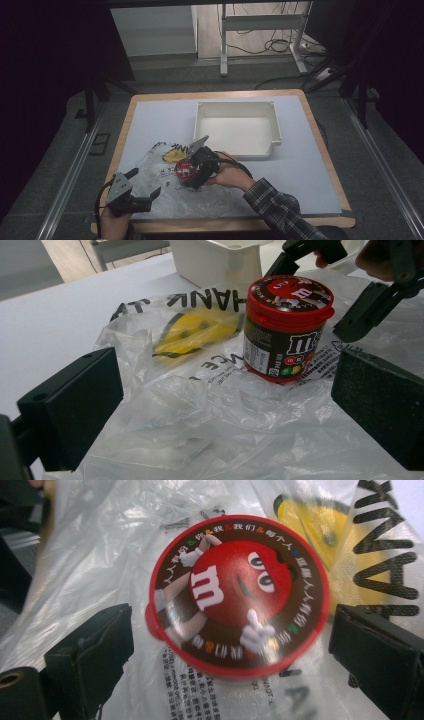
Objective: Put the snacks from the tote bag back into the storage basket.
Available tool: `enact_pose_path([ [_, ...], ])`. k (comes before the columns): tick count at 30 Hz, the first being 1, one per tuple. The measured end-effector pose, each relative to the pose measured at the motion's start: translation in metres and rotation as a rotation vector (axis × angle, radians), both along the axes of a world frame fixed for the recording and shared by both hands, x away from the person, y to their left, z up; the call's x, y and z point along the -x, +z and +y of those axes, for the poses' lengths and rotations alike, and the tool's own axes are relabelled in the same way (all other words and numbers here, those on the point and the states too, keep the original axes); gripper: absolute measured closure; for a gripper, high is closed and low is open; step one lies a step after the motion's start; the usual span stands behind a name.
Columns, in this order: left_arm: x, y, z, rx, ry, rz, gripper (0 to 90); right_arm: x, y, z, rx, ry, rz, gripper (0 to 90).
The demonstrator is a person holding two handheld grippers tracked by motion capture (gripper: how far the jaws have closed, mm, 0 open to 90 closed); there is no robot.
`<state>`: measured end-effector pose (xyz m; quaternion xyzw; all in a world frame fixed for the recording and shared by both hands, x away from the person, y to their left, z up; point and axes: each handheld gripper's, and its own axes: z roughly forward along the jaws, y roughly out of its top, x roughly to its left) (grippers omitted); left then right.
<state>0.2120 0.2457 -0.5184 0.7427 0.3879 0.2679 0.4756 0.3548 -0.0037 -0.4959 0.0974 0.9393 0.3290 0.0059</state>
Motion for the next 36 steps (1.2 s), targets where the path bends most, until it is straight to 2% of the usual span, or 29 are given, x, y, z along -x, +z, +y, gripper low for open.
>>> enact_pose_path([
  [2, 0.0, 0.0, 0.0, 0.0, -0.001, 0.001, 0.1, 0.0, -0.002, 0.004, 0.022, 0.005, -0.013, 4.7],
  [3, 0.0, 0.0, 0.0, -0.001, -0.001, 0.001, 0.1, 0.0, -0.004, 0.009, 0.048, 0.011, -0.029, 4.7],
  [9, 0.0, 0.0, 0.0, -0.003, -0.003, 0.002, 0.1, -0.001, -0.008, 0.02, 0.095, 0.044, -0.065, 9.6],
  [14, 0.0, 0.0, 0.0, -0.005, -0.004, 0.002, 0.1, -0.003, -0.01, 0.024, 0.129, 0.068, -0.078, 13.8],
  [19, 0.0, 0.0, -0.001, -0.007, -0.005, 0.003, 0.1, -0.003, -0.011, 0.027, 0.131, 0.076, -0.074, 25.1],
  [22, 0.0, 0.0, -0.001, -0.009, -0.006, 0.004, 0.1, -0.001, -0.01, 0.027, 0.135, 0.069, -0.084, 25.6],
  [25, 0.0, 0.0, -0.001, -0.01, -0.006, 0.004, 0.1, -0.001, -0.009, 0.025, 0.115, 0.064, -0.053, 25.7],
  [36, 0.0, 0.0, -0.001, -0.014, -0.005, 0.003, 0.1, 0.003, 0.01, 0.019, 0.104, 0.073, -0.038, 25.7],
])
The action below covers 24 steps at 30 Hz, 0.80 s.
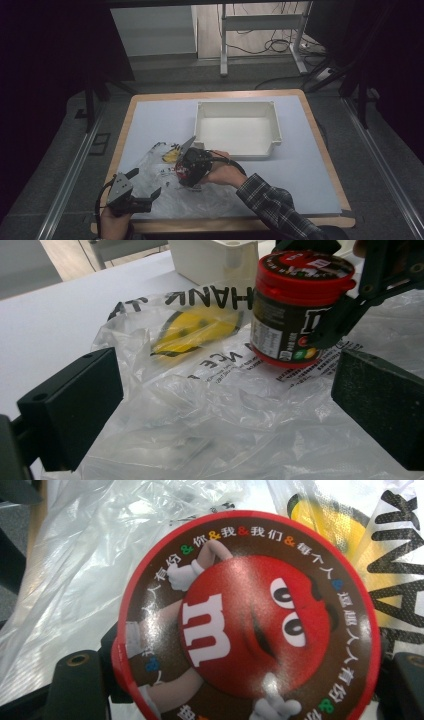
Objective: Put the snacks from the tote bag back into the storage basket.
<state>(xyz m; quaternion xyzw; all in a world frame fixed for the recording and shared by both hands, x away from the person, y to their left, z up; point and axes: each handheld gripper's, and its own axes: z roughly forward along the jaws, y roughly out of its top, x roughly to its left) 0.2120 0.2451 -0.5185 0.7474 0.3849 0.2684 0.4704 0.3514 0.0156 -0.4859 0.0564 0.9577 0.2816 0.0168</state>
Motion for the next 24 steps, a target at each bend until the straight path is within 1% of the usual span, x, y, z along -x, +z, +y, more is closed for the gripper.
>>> enact_pose_path([
  [1, 0.0, 0.0, 0.0, -0.001, -0.001, 0.001, 0.1, 0.001, 0.001, -0.001, 0.003, -0.002, -0.008, 25.7],
  [3, 0.0, 0.0, 0.0, -0.001, -0.001, 0.0, 0.1, 0.001, 0.002, -0.003, 0.001, 0.003, -0.003, 25.7],
  [4, 0.0, 0.0, 0.0, -0.001, -0.001, 0.0, 0.1, 0.002, 0.004, -0.004, 0.003, -0.002, -0.013, 25.7],
  [6, 0.0, 0.0, 0.0, 0.003, 0.001, 0.0, 0.1, 0.002, 0.007, -0.008, 0.002, -0.002, -0.008, 25.7],
  [10, 0.0, 0.0, 0.0, 0.006, 0.003, -0.002, 0.1, 0.002, 0.014, -0.015, -0.01, -0.005, -0.017, 25.7],
  [14, 0.0, 0.0, 0.0, 0.008, 0.003, -0.002, 0.1, 0.001, 0.022, -0.021, -0.022, -0.015, -0.014, 25.7],
  [18, 0.0, 0.0, 0.0, 0.009, 0.004, -0.003, 0.1, -0.001, 0.029, -0.031, -0.024, -0.029, -0.025, 25.7],
  [24, 0.0, 0.0, 0.0, 0.009, 0.004, -0.003, 0.1, -0.006, 0.034, -0.041, -0.028, -0.043, -0.036, 25.8],
])
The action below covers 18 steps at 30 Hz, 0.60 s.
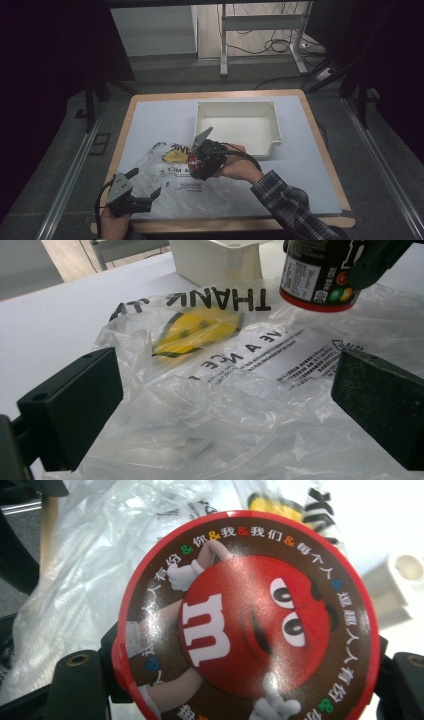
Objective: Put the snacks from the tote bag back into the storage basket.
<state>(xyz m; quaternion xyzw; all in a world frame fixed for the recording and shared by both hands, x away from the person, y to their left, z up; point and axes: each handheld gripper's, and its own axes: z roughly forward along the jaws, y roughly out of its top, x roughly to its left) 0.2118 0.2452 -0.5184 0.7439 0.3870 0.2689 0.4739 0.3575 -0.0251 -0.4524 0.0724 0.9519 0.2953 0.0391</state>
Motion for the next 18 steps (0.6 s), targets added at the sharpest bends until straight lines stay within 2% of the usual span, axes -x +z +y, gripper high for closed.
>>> enact_pose_path([
  [11, 0.0, 0.0, 0.0, -0.001, 0.0, 0.0, 0.1, -0.013, 0.008, -0.022, 0.011, -0.04, -0.025, 25.7],
  [18, 0.0, 0.0, 0.0, -0.001, 0.0, 0.0, 0.1, -0.024, 0.012, -0.034, 0.025, -0.084, -0.036, 25.8],
])
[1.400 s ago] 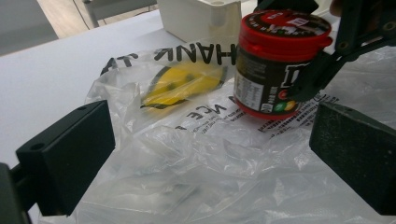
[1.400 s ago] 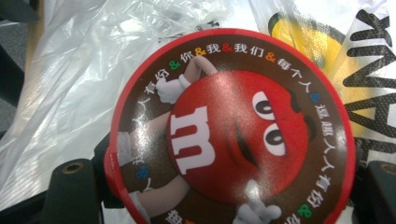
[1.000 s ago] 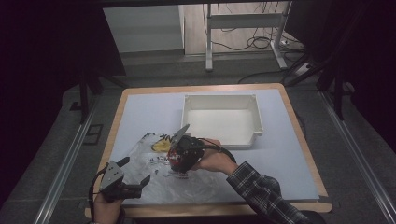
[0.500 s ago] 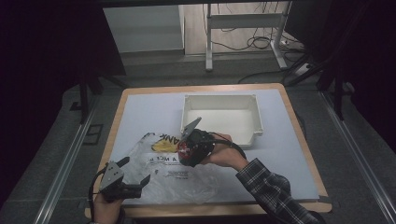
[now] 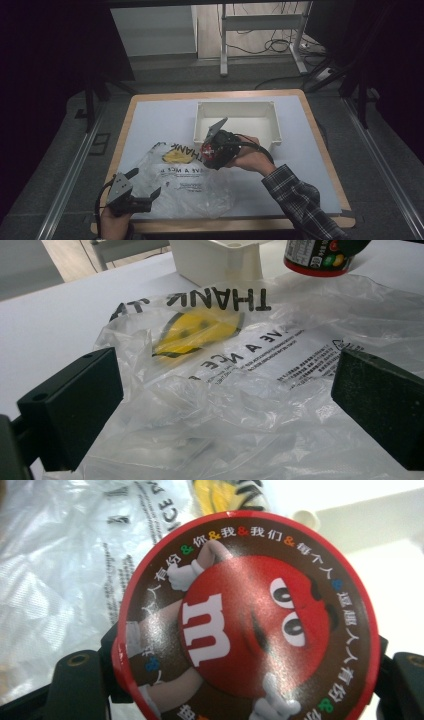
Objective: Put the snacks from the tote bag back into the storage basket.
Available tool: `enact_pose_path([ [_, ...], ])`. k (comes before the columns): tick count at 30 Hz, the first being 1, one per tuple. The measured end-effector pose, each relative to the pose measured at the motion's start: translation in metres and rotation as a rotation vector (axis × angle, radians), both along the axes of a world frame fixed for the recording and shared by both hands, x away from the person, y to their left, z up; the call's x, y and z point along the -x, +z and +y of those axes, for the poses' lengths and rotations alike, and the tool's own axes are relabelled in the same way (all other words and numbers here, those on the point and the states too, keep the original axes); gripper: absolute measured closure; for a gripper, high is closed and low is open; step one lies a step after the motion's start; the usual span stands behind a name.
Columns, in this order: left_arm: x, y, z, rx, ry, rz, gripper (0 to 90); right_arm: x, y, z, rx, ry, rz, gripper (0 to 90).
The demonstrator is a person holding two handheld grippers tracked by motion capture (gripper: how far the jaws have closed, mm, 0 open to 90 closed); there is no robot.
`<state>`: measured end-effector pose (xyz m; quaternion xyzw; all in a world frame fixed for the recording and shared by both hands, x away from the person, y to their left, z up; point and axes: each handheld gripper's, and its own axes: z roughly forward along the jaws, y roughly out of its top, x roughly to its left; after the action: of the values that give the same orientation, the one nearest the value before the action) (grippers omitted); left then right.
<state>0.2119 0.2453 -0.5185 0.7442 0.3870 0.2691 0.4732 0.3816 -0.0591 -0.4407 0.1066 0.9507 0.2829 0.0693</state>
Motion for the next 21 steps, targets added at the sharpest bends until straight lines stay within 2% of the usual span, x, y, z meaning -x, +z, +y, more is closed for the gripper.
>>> enact_pose_path([
  [10, 0.0, 0.0, 0.0, 0.001, 0.0, 0.0, 0.1, -0.022, 0.003, -0.015, -0.002, -0.056, -0.015, 25.7],
  [21, 0.0, 0.0, 0.001, 0.005, 0.002, -0.001, 0.1, -0.04, 0.004, -0.016, -0.008, -0.076, -0.038, 25.7],
])
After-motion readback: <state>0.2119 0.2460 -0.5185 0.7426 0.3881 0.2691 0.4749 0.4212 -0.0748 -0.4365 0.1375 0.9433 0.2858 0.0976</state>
